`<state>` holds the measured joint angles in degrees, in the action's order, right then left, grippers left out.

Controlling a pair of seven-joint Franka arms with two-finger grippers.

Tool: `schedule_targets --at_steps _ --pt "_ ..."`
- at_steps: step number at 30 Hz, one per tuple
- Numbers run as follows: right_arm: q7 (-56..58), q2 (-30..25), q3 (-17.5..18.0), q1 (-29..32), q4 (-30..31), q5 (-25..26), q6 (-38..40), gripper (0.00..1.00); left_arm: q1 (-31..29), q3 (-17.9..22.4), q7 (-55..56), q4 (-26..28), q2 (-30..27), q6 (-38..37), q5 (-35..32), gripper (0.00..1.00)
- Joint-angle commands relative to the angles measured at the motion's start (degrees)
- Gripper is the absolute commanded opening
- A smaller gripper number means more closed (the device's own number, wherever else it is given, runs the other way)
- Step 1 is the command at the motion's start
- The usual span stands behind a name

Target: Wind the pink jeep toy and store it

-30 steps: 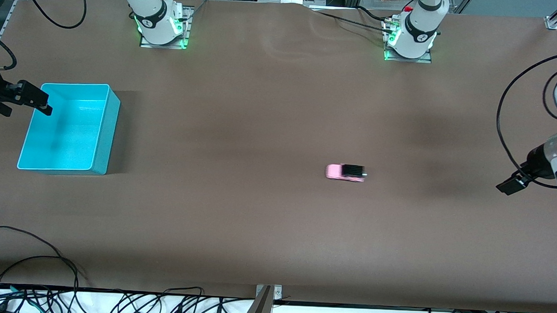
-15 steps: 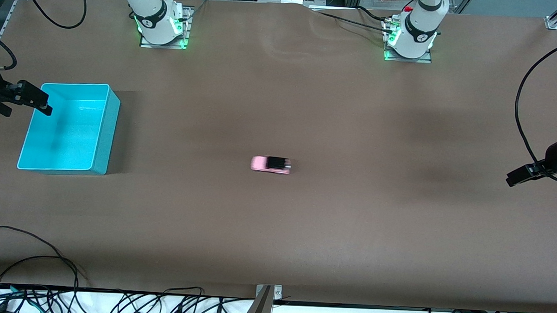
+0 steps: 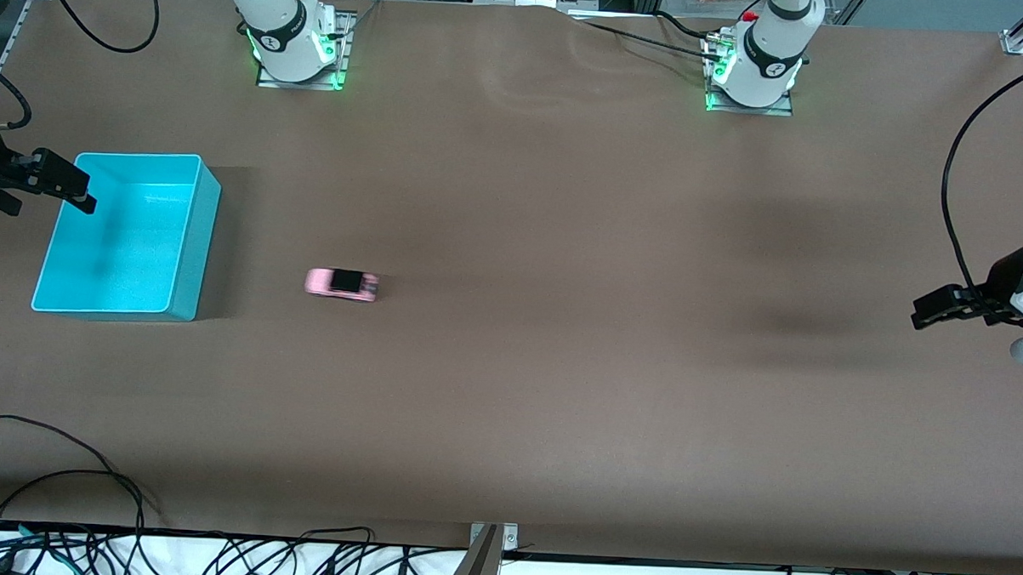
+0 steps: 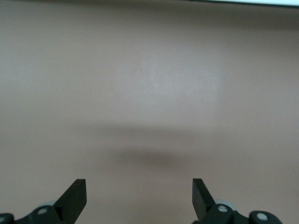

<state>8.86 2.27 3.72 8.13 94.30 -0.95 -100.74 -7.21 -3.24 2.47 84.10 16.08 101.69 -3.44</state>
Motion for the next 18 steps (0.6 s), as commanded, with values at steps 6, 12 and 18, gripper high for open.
schedule_targets --at_steps 6,12,18 --pt "0.0 0.4 0.2 0.1 -1.0 -0.6 0.0 1.0 -0.4 -0.1 -1.9 0.9 -1.8 -2.3 1.3 1.0" --pt "-0.1 0.4 0.2 0.1 -1.0 -0.6 0.0 1.0 -0.5 -0.1 -1.9 0.9 -2.1 -2.5 1.3 1.0" --pt "0.0 1.1 0.5 -0.5 -0.9 -0.3 0.1 1.0 -0.5 -0.1 -1.9 0.9 -2.1 -2.6 1.3 1.0"
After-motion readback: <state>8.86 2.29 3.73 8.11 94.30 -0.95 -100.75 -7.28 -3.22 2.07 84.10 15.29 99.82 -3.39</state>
